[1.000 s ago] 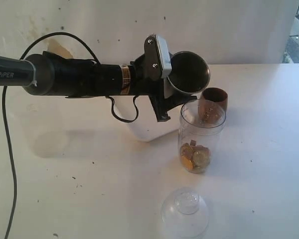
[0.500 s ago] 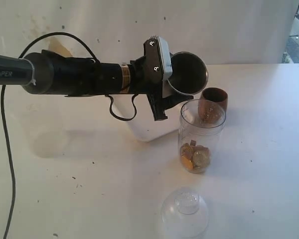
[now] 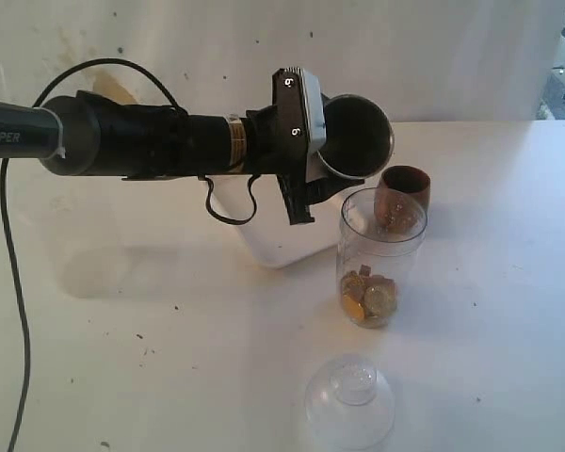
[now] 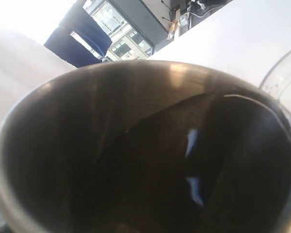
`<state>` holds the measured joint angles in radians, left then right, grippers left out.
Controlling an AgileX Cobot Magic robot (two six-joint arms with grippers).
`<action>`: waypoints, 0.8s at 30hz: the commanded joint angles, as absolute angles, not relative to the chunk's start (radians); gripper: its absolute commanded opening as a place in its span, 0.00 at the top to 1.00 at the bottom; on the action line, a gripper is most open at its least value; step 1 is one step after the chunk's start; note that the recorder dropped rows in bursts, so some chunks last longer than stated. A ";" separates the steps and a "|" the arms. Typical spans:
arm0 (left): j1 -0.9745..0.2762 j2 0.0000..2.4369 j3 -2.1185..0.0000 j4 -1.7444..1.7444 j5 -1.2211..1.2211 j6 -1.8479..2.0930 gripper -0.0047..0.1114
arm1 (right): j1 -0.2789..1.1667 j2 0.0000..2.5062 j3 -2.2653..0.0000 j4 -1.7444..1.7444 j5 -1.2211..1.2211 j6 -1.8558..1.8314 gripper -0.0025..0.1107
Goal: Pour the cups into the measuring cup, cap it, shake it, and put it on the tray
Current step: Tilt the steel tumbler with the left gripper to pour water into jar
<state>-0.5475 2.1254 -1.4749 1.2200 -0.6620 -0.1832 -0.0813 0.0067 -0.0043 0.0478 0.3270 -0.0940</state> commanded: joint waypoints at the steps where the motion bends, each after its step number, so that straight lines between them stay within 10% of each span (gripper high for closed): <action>1: -0.551 2.094 -1.492 1.183 -0.696 -0.175 0.96 | -0.077 0.000 0.000 0.052 0.317 -0.092 0.98; 24: -0.560 2.041 -1.492 1.176 -0.680 -0.108 0.96 | -0.077 0.000 0.000 0.052 0.317 -0.092 0.98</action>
<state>-0.5494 2.0707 -1.4811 1.2181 -0.6535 -0.1237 -0.0813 0.0067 -0.0043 0.0478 0.3270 -0.0940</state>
